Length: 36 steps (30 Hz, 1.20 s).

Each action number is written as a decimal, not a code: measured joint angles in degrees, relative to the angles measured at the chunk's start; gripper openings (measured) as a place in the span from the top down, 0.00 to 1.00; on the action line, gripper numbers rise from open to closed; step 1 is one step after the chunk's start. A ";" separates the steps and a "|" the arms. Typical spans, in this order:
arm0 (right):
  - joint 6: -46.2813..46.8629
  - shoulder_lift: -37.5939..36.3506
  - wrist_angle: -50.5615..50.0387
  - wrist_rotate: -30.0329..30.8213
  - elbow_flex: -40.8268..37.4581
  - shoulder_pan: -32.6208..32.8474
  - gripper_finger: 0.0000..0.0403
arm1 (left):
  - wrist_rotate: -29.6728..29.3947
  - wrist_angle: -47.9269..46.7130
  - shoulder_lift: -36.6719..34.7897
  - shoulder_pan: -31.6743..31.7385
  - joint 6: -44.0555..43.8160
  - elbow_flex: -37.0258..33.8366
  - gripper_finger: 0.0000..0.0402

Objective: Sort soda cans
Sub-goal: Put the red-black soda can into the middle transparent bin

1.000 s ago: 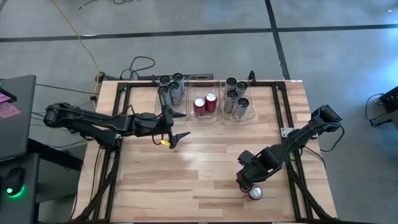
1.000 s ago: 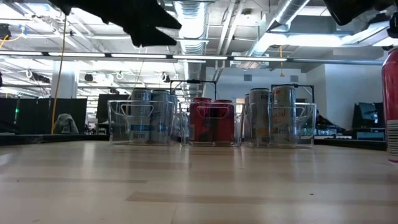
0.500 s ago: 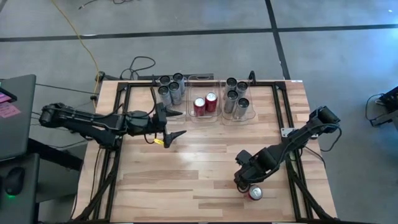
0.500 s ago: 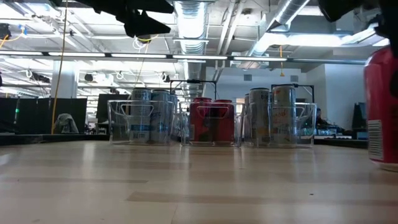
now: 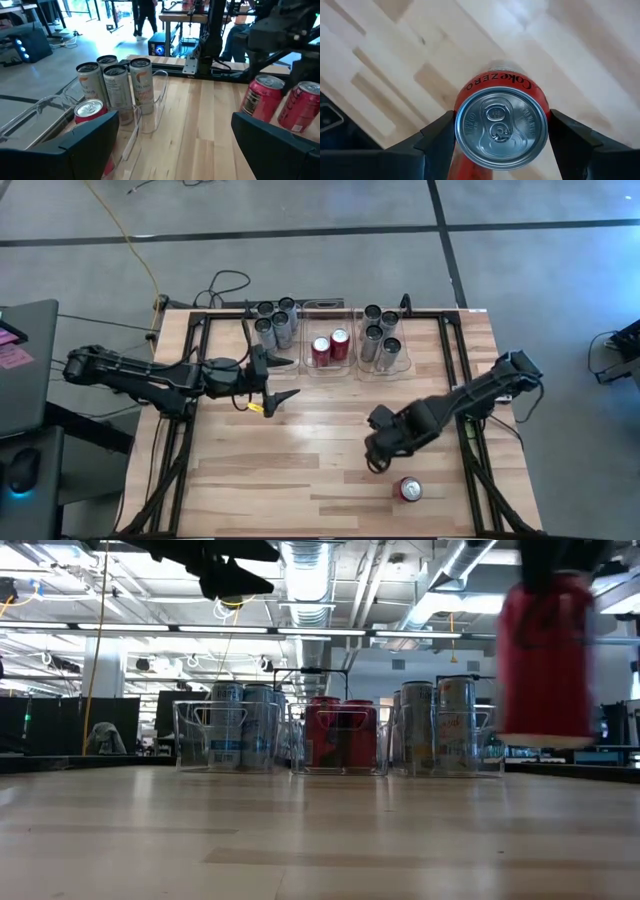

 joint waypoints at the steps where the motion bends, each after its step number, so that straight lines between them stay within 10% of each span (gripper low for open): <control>1: -1.05 0.00 0.02 0.04 0.42 -0.84 0.30 | 0.00 -0.17 0.00 0.00 0.02 -0.02 0.05; 36: -38.67 0.76 13.26 -0.61 10.07 -41.88 0.30 | -5.62 -3.80 0.02 0.07 3.75 -0.02 0.05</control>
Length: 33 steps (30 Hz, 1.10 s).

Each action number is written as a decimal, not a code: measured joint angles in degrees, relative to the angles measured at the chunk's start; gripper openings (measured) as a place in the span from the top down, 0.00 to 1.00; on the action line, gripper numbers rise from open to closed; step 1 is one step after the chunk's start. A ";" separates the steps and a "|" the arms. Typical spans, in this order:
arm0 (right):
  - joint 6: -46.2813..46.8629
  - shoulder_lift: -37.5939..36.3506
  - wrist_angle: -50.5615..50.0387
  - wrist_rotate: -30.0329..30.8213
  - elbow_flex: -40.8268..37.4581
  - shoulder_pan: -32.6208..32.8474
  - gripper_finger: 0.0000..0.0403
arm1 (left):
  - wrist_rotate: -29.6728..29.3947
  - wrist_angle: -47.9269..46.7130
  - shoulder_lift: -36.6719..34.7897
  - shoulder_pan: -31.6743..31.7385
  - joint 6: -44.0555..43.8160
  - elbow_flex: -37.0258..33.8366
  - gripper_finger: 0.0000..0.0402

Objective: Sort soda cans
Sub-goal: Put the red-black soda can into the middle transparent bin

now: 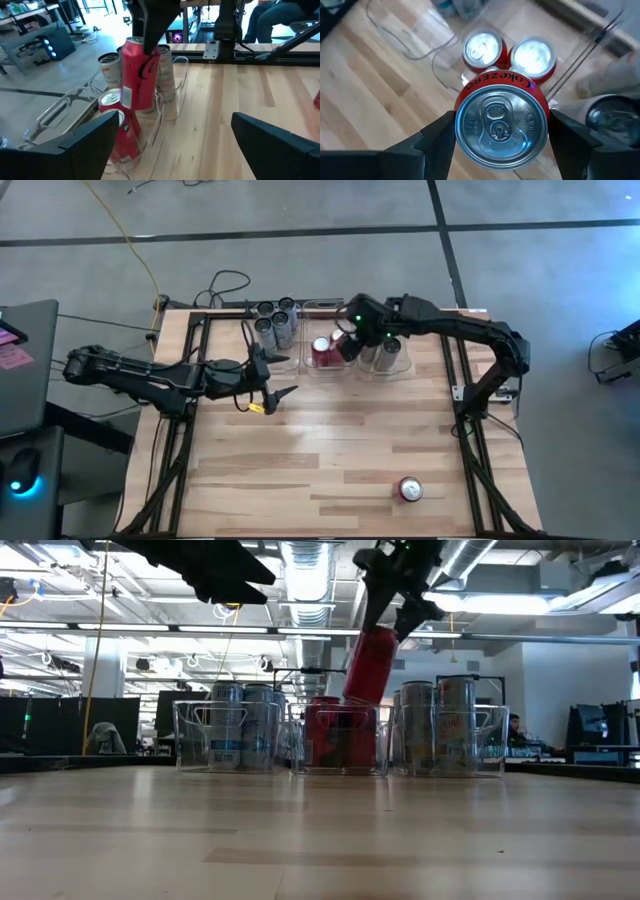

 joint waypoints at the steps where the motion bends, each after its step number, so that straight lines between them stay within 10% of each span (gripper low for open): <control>1: -0.11 0.15 -0.64 -0.07 0.00 -0.10 0.30 | -0.02 -0.04 0.00 0.00 0.16 0.00 0.05; 33: -5.94 12.96 5.41 -6.15 -0.13 -5.45 0.23 | -0.19 -0.49 0.00 0.28 -0.44 0.00 0.05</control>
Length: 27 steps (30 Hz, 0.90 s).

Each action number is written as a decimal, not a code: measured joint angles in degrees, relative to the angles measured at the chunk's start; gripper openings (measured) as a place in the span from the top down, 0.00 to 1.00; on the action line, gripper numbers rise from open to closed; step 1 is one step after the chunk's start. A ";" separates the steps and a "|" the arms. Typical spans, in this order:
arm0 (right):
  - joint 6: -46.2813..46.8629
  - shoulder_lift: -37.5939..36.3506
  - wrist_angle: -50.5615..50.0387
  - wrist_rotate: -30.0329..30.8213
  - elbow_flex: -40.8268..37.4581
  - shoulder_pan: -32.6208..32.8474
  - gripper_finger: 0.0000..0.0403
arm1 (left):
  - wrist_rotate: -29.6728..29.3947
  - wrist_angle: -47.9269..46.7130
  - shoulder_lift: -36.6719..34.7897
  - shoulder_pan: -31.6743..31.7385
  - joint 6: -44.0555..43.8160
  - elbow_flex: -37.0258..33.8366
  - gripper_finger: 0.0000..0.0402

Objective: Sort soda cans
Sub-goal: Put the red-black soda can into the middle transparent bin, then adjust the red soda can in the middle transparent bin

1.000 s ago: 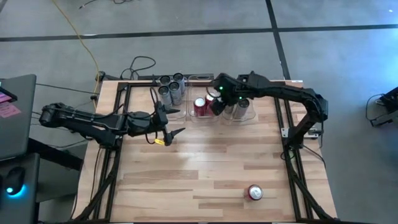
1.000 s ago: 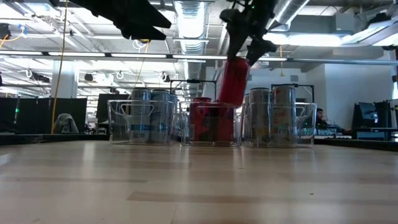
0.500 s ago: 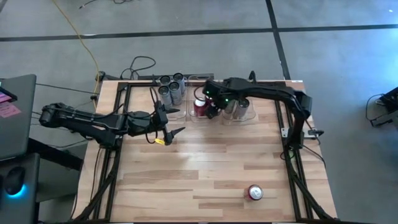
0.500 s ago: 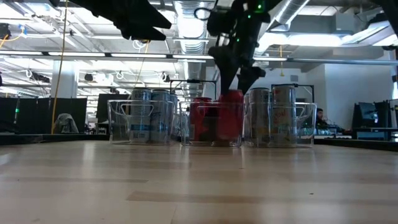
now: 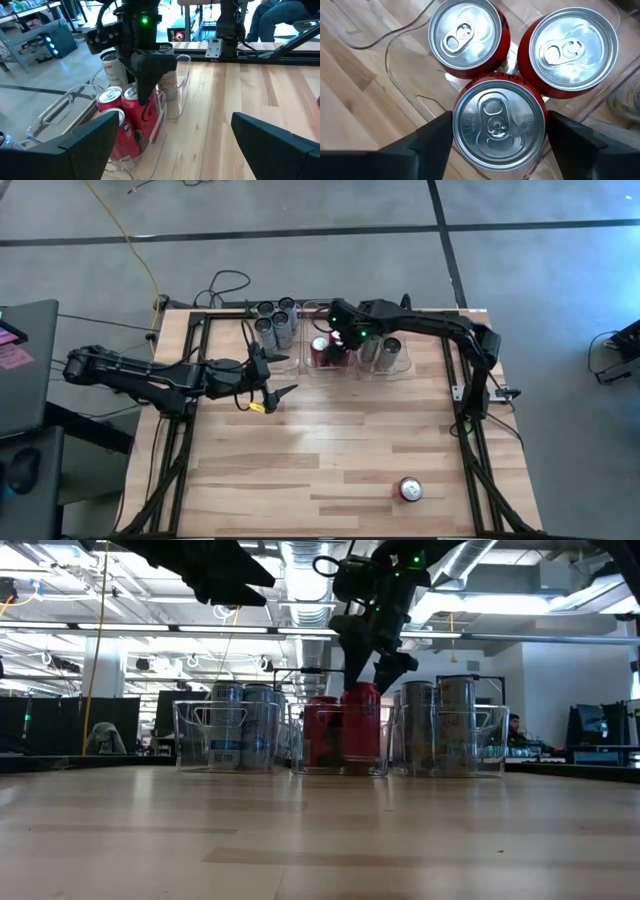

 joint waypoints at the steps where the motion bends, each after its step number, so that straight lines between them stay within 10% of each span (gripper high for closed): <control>1: 0.02 0.00 0.02 0.02 0.00 0.00 0.20 | 0.00 -0.07 0.00 0.00 -0.04 0.00 0.05; 9: 1.38 -0.11 0.15 0.50 0.07 -0.07 0.02 | -0.27 -1.51 0.00 0.00 0.21 0.00 0.05; 27: -7.89 0.24 5.43 7.97 9.01 8.23 0.10 | -9.40 -6.56 -1.07 0.04 2.08 -0.02 0.05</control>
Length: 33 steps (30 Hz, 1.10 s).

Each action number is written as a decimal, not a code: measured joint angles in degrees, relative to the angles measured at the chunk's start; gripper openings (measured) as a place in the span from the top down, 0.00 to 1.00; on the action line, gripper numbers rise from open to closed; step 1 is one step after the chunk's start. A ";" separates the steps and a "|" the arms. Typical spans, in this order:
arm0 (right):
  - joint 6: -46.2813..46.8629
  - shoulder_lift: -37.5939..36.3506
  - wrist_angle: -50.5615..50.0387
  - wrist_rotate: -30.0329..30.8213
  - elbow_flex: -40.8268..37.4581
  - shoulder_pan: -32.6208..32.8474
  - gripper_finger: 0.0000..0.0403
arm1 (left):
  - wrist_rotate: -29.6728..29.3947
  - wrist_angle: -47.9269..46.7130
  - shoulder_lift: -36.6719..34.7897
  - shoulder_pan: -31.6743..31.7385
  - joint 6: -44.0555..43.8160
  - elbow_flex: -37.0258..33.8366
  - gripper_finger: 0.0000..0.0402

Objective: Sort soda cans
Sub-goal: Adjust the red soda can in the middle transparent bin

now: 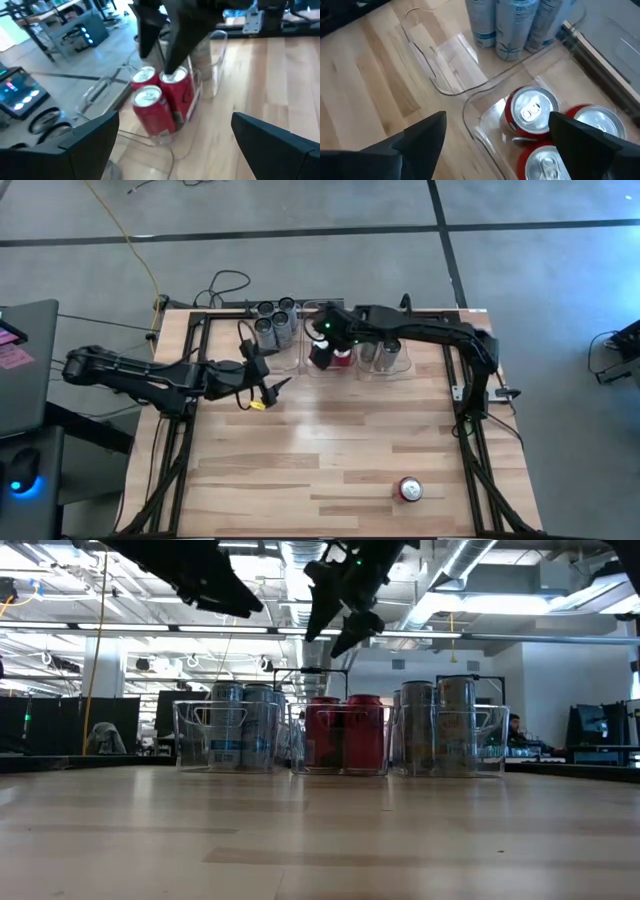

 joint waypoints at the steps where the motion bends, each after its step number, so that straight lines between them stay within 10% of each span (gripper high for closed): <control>1: -0.42 0.25 0.15 -0.02 0.00 0.15 0.11 | -0.33 -0.10 -0.60 0.00 -0.05 0.00 0.05; 10: -2.85 6.05 1.32 -0.05 -0.07 1.00 0.43 | -9.25 -17.26 -10.23 0.44 -6.92 -0.78 0.05; 22: -6.64 8.57 4.06 -0.17 -0.13 0.34 0.95 | -11.49 -17.97 -20.65 1.05 -9.88 -6.09 0.05; 33: -5.53 8.61 4.84 -0.37 -0.59 -0.17 0.99 | -11.54 -18.38 -21.38 1.03 -9.89 -6.49 0.05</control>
